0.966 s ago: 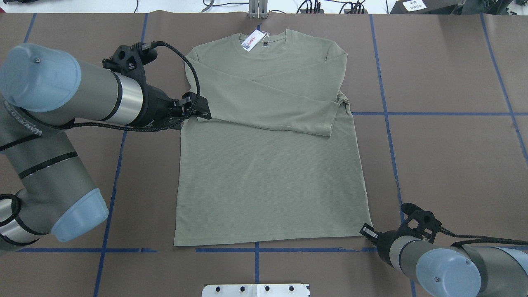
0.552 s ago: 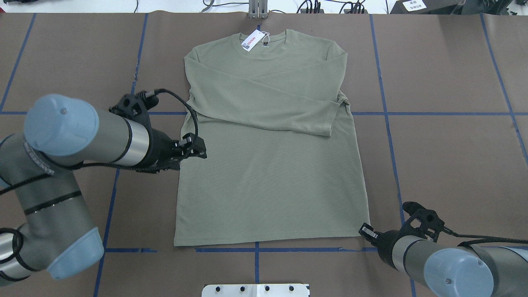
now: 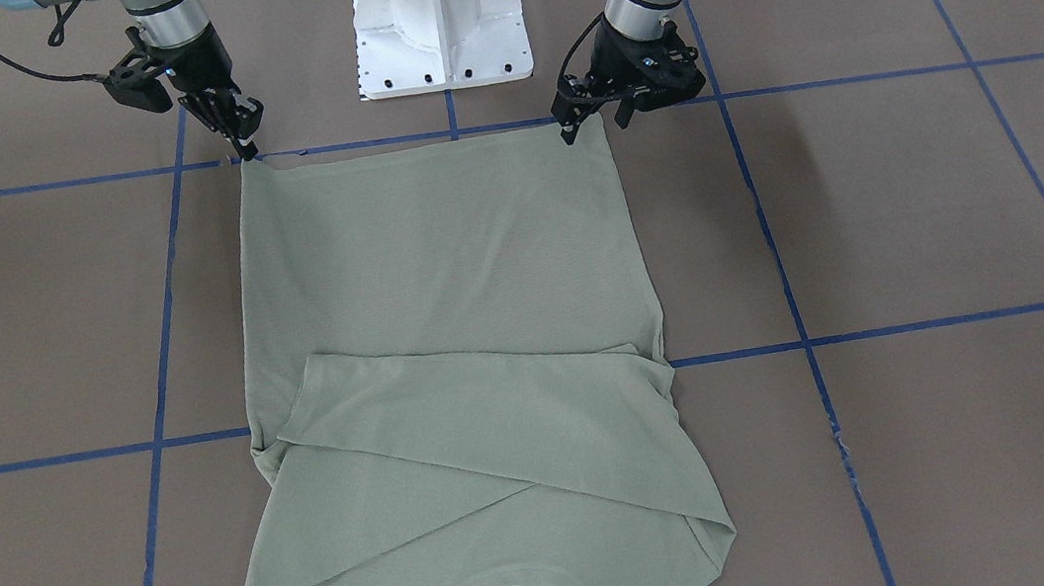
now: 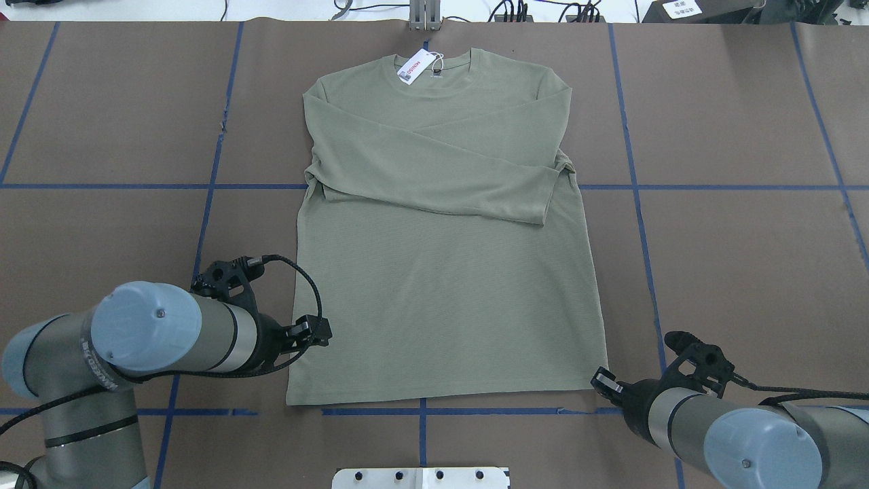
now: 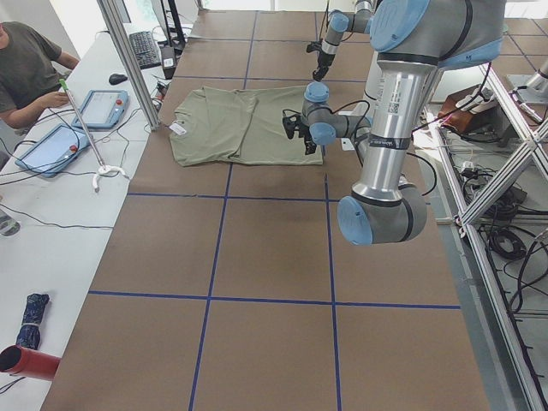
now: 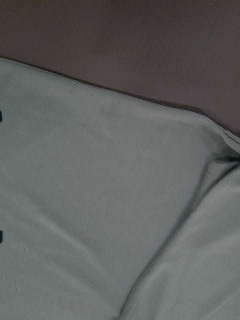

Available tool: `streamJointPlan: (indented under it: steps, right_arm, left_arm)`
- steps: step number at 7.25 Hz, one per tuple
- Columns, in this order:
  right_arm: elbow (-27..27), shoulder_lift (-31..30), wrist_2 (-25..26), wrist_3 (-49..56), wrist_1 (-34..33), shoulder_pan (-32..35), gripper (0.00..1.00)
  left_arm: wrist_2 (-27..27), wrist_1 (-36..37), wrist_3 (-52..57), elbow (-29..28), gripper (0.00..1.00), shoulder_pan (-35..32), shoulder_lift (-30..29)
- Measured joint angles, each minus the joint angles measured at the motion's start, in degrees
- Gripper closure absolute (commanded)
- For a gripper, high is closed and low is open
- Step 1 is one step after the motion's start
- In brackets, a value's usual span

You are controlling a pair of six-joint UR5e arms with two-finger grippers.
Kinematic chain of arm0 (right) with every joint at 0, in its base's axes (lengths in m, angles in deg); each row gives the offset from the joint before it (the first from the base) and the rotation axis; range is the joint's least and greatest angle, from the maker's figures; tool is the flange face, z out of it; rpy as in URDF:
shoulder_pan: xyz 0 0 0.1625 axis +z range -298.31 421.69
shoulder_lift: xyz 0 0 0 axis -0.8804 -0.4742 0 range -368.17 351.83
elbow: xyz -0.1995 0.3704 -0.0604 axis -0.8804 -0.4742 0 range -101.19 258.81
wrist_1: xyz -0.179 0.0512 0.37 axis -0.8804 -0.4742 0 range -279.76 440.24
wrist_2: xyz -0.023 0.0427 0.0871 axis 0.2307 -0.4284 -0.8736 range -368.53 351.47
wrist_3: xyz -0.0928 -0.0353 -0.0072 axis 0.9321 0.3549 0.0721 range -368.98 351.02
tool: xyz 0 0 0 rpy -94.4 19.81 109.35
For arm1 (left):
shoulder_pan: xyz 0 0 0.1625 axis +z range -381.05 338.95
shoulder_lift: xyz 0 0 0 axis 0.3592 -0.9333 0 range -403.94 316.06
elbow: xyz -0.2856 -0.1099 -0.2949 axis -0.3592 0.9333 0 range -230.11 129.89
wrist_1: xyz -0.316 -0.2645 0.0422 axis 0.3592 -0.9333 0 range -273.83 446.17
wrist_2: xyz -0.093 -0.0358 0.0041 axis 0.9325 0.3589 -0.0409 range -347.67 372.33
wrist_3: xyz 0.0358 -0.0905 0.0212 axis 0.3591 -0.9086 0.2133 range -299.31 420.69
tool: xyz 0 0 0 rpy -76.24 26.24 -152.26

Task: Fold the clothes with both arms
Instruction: 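Move the left gripper to the hem corner nearest the robot and grasp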

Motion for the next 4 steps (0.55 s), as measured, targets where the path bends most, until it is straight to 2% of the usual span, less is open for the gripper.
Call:
streamJointPlan:
  steps: [1,3,4]
  right_arm:
    - [0.02,-0.05,0.0,0.0,0.0,0.03,1.0]
    - [0.08,-0.12,0.01,0.0,0.0,0.12,1.0]
    - [0.1,-0.14,0.01,0.0,0.0,0.14,1.0]
  left_arm:
    - [-0.09,0.16,-1.58,-0.07,0.25,1.73,1.15]
    - [-0.18,0.3,-3.96,-0.47,0.36,4.47,1.95]
    - [-0.21,0.33,-4.33,-0.74,0.36,5.15,2.07]
